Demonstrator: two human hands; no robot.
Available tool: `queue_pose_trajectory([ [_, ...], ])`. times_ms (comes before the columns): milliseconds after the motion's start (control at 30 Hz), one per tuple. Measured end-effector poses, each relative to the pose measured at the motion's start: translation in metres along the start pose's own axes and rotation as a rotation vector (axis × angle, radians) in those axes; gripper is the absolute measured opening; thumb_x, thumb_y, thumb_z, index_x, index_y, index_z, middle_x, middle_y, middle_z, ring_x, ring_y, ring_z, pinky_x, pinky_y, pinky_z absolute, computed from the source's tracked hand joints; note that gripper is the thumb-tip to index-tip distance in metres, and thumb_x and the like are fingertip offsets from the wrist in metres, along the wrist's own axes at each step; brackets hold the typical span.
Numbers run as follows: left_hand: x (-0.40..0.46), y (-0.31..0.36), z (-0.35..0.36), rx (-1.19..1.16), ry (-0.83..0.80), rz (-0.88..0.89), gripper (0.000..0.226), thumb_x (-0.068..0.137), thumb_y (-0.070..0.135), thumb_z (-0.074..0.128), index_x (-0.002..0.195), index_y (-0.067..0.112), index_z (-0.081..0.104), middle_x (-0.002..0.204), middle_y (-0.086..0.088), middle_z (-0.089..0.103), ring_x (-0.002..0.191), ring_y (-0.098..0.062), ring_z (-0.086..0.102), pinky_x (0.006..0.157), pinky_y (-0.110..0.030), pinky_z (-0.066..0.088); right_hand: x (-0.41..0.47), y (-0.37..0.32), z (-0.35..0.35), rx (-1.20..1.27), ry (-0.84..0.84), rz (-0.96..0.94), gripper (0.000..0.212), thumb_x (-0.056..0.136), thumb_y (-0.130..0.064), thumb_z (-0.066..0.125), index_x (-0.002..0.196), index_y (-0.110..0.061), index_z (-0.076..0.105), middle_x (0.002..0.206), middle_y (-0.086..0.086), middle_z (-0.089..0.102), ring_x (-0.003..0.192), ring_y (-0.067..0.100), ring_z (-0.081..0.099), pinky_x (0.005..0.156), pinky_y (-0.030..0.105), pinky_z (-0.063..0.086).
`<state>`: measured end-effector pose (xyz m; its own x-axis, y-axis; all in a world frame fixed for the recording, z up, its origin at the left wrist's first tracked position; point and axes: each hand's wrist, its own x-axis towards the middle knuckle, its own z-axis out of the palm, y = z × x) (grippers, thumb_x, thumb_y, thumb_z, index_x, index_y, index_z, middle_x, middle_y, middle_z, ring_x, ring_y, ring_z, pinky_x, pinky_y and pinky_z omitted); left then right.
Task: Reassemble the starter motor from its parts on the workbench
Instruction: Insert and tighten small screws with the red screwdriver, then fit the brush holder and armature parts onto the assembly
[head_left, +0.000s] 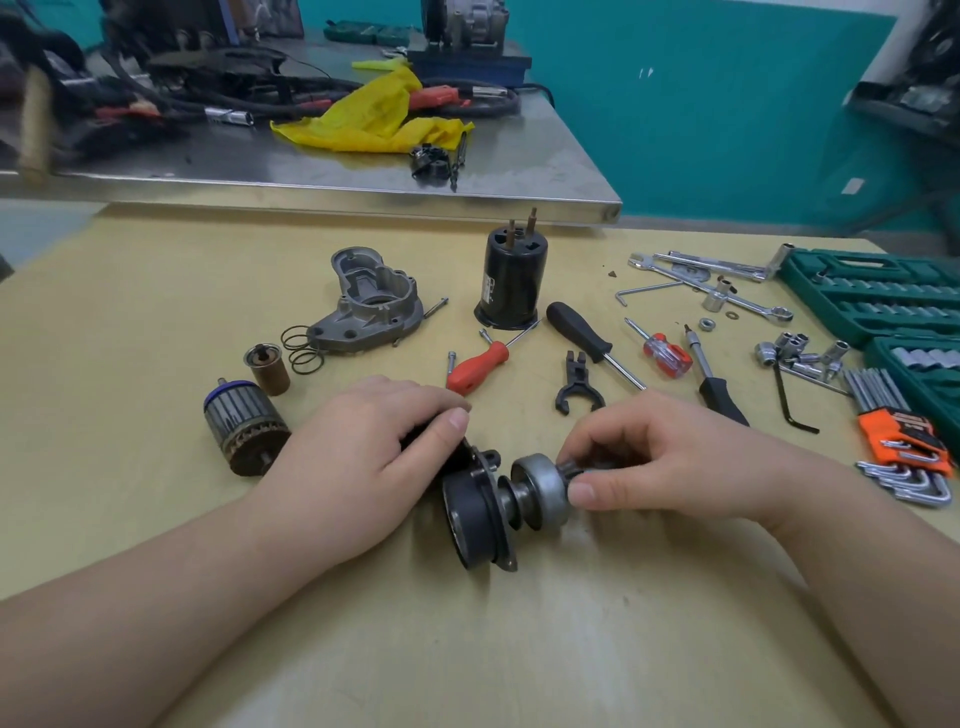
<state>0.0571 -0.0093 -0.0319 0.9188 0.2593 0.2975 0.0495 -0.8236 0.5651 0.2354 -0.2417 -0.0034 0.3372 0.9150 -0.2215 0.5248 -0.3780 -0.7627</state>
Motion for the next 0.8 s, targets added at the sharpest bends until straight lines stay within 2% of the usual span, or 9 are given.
queue_pose_trajectory([
  [67, 0.001, 0.001, -0.002, 0.004, 0.013, 0.025, 0.041, 0.103, 0.053, 0.045, 0.118, 0.034, 0.078, 0.109, 0.023, 0.072, 0.11, -0.004, 0.061, 0.097, -0.038, 0.052, 0.001, 0.003, 0.0, -0.081, 0.077, -0.04, 0.042, 0.081, -0.074, 0.064, 0.095, -0.037, 0.079, 0.084, -0.006, 0.073, 0.076, 0.008, 0.066, 0.068, 0.033, 0.052],
  [167, 0.009, 0.001, -0.012, 0.032, 0.089, 0.051, 0.036, 0.101, 0.051, 0.051, 0.113, 0.031, 0.079, 0.112, 0.022, 0.069, 0.11, -0.002, 0.061, 0.094, -0.036, 0.053, 0.007, 0.009, 0.004, -0.166, 0.43, -0.112, 0.043, 0.089, -0.071, 0.056, 0.089, -0.032, 0.074, 0.077, -0.008, 0.069, 0.075, 0.012, 0.065, 0.064, 0.032, 0.049],
  [233, 0.016, -0.004, -0.026, 0.059, 0.169, 0.043, 0.03, 0.098, 0.049, 0.056, 0.109, 0.032, 0.078, 0.106, 0.023, 0.068, 0.102, 0.001, 0.06, 0.087, -0.028, 0.051, 0.013, 0.011, 0.009, -0.156, 0.654, -0.126, 0.027, 0.095, -0.058, 0.064, 0.088, -0.034, 0.073, 0.078, -0.011, 0.069, 0.075, 0.011, 0.064, 0.063, 0.029, 0.048],
  [300, 0.026, -0.013, -0.045, 0.101, 0.255, 0.027, 0.016, 0.097, 0.044, 0.066, 0.101, 0.033, 0.078, 0.098, 0.022, 0.067, 0.094, 0.001, 0.06, 0.079, -0.021, 0.047, 0.021, 0.012, 0.013, -0.224, 0.772, -0.103, 0.008, 0.094, -0.044, 0.071, 0.089, -0.039, 0.073, 0.088, -0.022, 0.069, 0.083, 0.006, 0.063, 0.063, 0.027, 0.046],
  [333, 0.03, -0.021, -0.055, 0.143, 0.285, 0.002, 0.009, 0.097, 0.042, 0.07, 0.098, 0.035, 0.076, 0.096, 0.02, 0.066, 0.09, -0.001, 0.06, 0.076, -0.025, 0.047, 0.024, 0.012, 0.014, -0.269, 0.794, -0.075, 0.003, 0.093, -0.042, 0.071, 0.092, -0.04, 0.072, 0.092, -0.027, 0.066, 0.086, 0.003, 0.061, 0.064, 0.027, 0.045],
  [367, 0.034, -0.029, -0.065, 0.188, 0.295, -0.04, 0.005, 0.094, 0.043, 0.071, 0.097, 0.038, 0.073, 0.095, 0.019, 0.065, 0.089, -0.006, 0.059, 0.073, -0.031, 0.047, 0.027, 0.014, 0.014, -0.31, 0.796, -0.035, 0.007, 0.091, -0.045, 0.07, 0.097, -0.041, 0.071, 0.095, -0.027, 0.063, 0.088, 0.0, 0.058, 0.065, 0.028, 0.044],
  [500, 0.039, -0.064, -0.086, 0.351, 0.187, -0.225, 0.019, 0.092, 0.054, 0.068, 0.101, 0.038, 0.071, 0.096, 0.017, 0.061, 0.092, -0.016, 0.059, 0.07, -0.035, 0.044, 0.035, 0.018, 0.015, -0.454, 0.703, 0.14, 0.033, 0.091, -0.056, 0.068, 0.121, -0.044, 0.065, 0.107, -0.021, 0.056, 0.091, 0.003, 0.053, 0.075, 0.034, 0.049],
  [633, 0.036, -0.076, -0.084, 0.47, 0.068, -0.259, 0.027, 0.091, 0.058, 0.063, 0.096, 0.033, 0.073, 0.089, 0.017, 0.063, 0.087, -0.018, 0.061, 0.068, -0.035, 0.049, 0.036, 0.017, 0.018, -0.501, 0.682, 0.181, 0.039, 0.091, -0.059, 0.065, 0.127, -0.044, 0.063, 0.112, -0.02, 0.056, 0.103, 0.007, 0.056, 0.081, 0.038, 0.055],
  [800, 0.037, -0.082, -0.081, 0.401, 0.018, -0.29, 0.018, 0.089, 0.054, 0.072, 0.093, 0.036, 0.073, 0.088, 0.015, 0.067, 0.084, -0.01, 0.061, 0.073, -0.036, 0.054, 0.032, 0.015, 0.019, -0.485, 0.687, 0.186, 0.037, 0.091, -0.05, 0.066, 0.128, -0.044, 0.064, 0.114, -0.018, 0.058, 0.103, 0.009, 0.058, 0.081, 0.036, 0.055],
])
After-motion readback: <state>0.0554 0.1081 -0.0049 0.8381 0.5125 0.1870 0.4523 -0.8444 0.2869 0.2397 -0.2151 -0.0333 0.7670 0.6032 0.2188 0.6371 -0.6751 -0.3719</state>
